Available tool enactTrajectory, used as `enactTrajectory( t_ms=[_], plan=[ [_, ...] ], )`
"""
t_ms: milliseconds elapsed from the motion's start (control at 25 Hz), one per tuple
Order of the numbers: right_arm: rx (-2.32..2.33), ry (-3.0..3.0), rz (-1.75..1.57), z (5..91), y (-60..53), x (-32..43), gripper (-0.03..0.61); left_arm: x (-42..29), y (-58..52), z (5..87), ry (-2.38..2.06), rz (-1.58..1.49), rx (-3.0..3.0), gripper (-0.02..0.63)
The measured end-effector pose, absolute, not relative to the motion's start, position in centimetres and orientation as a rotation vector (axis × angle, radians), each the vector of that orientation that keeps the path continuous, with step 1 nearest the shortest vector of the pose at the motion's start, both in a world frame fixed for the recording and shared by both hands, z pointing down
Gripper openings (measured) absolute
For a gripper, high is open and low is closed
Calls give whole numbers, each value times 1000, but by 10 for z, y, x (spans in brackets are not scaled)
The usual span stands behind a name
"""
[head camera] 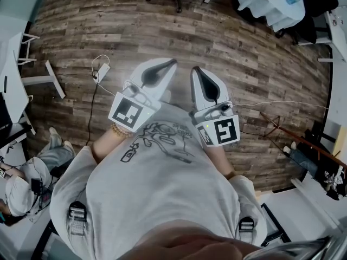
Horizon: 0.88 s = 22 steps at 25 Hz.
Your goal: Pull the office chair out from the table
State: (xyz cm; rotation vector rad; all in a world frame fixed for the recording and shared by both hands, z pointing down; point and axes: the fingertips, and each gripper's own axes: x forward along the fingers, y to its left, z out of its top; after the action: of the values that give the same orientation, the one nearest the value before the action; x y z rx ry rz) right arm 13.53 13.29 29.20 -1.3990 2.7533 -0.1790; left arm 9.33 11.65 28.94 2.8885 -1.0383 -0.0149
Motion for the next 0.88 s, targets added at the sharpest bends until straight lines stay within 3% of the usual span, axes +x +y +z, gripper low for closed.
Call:
enactTrajectory(
  t_ms=[400, 880],
  plan=[
    [-1372, 2782, -192, 301, 82, 126, 6, 82, 66, 303, -1076, 5, 2859, 2],
    [-1415, 2806, -177, 309, -49, 113, 6, 65, -71, 312, -1049, 13, 2870, 2]
  ],
)
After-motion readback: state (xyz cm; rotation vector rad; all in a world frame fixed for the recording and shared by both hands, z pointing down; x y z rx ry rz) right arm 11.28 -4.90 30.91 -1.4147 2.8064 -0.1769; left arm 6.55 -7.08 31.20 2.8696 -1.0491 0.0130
